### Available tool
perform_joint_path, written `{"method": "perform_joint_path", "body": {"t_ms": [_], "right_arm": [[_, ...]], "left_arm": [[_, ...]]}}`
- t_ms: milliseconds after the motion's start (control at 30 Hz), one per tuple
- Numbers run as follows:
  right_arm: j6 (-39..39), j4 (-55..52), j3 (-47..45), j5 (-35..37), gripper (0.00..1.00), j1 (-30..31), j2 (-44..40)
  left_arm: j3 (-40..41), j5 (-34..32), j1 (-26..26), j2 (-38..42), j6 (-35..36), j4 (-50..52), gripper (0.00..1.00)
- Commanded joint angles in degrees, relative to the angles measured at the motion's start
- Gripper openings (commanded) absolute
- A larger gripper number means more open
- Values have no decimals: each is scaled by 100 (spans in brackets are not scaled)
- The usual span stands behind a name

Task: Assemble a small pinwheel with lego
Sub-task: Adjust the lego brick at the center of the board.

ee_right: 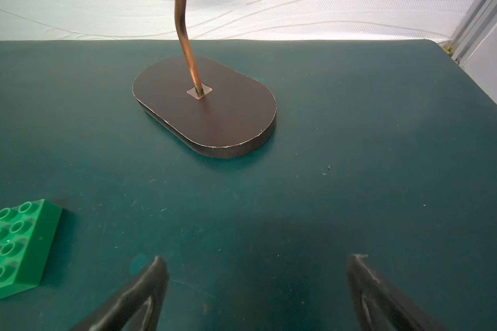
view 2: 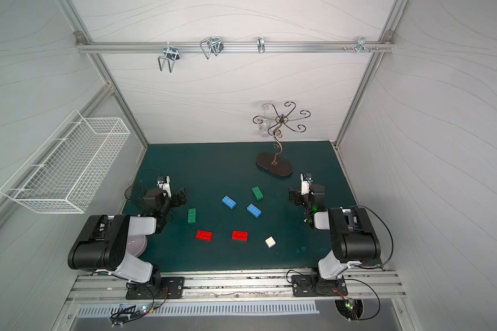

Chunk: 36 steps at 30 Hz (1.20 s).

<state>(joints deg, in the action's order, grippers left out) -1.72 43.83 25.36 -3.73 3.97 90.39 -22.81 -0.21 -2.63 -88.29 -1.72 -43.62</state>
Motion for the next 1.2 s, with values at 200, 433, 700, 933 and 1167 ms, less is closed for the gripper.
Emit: {"method": "perform_joint_path", "body": {"t_ms": [200,433,700,933,1167], "right_arm": [[58,140,65,-60,99,-37,14],[101,152,65,-146,99,-82,18],[128,176,56,-221,99,-122,23],[170,208,45,-333,99,-150,-27],[348,-2156,949,-476,98,15,-1313]], "left_arm": [[-184,-32,-27,-57,-9,-314,100],[-180,-32,-27,-57,-8,-314,100],[-181,-35,-27,-65,-6,-305,100],[-166,-369,13,4,-102,-380,100],[-1588,7,57,1268,-507,2962,100]]}}
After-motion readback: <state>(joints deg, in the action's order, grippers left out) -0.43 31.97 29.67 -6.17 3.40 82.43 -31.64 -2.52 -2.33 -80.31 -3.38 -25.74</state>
